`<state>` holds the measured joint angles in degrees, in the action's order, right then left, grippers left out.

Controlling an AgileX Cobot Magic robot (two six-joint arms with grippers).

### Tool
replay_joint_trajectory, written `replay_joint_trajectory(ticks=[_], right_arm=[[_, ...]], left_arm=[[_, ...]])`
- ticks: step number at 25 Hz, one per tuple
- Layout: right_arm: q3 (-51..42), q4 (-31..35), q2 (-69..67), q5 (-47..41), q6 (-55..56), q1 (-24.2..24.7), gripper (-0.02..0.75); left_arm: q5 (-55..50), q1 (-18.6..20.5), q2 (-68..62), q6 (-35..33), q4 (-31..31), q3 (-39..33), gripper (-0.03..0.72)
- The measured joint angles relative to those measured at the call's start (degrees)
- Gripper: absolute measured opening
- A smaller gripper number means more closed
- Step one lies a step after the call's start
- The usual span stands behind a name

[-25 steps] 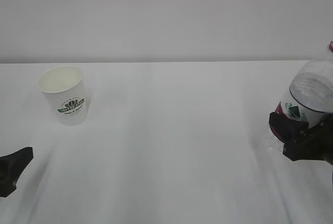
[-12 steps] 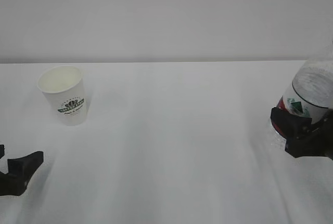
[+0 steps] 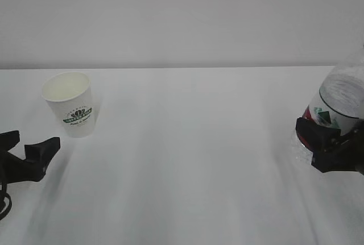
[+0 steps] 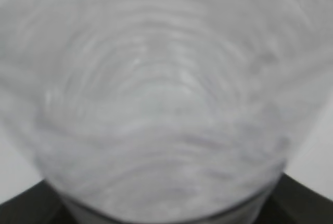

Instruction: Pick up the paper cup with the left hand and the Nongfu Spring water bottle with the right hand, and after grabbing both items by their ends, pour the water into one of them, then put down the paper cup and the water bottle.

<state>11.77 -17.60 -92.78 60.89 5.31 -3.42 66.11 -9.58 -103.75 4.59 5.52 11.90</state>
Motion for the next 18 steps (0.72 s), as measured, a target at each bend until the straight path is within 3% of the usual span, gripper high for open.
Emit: replay_joint_trajectory(ticks=[18], right_arm=[[0.0, 0.0, 0.0, 0.0, 0.0, 0.0, 0.485]], left_arm=[[-1.5, 0.0, -5.2, 0.2, 1.6, 8.9, 0.689]])
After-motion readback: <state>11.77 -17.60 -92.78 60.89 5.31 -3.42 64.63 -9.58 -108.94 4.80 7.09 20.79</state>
